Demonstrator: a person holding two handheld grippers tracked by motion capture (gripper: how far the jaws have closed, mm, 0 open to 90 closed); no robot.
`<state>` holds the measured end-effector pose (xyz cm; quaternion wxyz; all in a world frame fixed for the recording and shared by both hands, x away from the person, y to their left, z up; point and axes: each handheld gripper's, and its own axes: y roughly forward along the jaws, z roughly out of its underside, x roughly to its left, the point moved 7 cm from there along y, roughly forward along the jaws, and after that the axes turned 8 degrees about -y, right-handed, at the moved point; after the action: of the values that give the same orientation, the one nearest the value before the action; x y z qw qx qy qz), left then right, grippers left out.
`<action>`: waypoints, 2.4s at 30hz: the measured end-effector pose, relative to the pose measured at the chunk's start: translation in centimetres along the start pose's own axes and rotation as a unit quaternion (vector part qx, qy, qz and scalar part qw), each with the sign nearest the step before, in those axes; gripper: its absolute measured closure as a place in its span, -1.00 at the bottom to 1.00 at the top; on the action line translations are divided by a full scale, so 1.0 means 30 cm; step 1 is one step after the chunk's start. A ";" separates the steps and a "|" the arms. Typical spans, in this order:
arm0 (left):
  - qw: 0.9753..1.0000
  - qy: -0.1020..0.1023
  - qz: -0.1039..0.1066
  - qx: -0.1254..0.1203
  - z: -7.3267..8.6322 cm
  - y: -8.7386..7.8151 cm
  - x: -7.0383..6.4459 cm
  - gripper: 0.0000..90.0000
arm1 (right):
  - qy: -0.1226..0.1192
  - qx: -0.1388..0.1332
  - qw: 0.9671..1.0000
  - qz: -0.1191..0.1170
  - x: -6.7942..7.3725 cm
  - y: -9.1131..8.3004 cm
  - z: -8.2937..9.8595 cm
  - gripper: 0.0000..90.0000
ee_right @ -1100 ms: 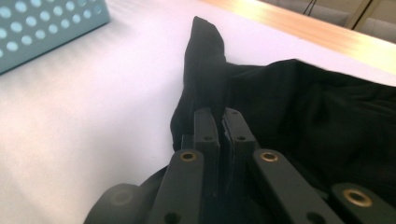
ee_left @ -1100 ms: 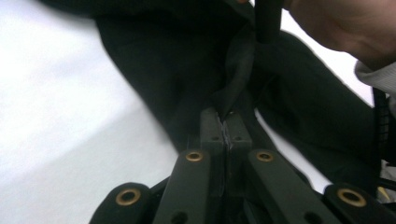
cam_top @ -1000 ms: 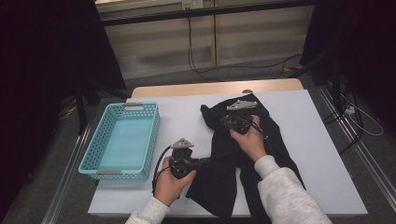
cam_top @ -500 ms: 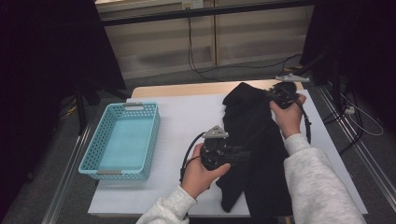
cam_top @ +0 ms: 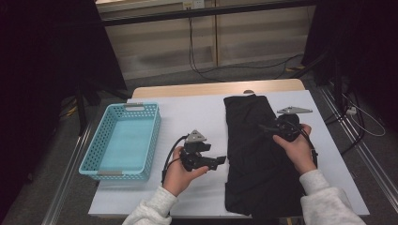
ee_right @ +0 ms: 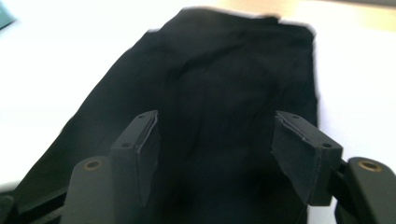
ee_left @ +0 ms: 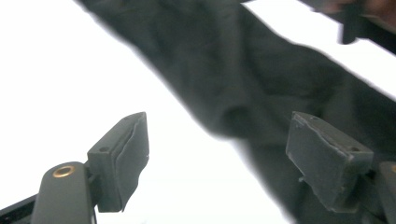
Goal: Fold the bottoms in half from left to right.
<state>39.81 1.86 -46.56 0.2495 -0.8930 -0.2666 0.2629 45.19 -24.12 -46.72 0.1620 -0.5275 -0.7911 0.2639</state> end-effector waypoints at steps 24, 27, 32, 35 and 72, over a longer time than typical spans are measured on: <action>0.998 -0.017 -0.055 0.006 0.085 -0.068 0.211 -0.69 | 0.006 0.013 1.000 -0.020 0.114 -0.137 0.175 -0.50; 0.998 -0.018 -0.057 0.003 0.081 -0.077 0.217 -0.70 | 0.024 0.016 0.999 -0.025 0.108 -0.162 0.186 -0.50; 0.998 -0.020 -0.059 -0.001 0.075 -0.091 0.219 -0.70 | 0.025 0.019 0.999 -0.015 0.105 -0.193 0.209 -0.41; 0.998 -0.021 -0.061 -0.003 0.072 -0.095 0.224 -0.69 | 0.024 0.021 0.999 -0.014 0.103 -0.213 0.223 -0.38; 0.997 0.008 -0.074 0.008 0.091 -0.118 0.197 -0.69 | 0.054 0.042 0.997 -0.020 0.107 -0.284 0.293 0.15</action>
<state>41.19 8.88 -48.49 0.2779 -0.8707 -0.3278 0.2392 32.87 -25.93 -48.89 0.2322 -0.5176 -0.7799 0.2645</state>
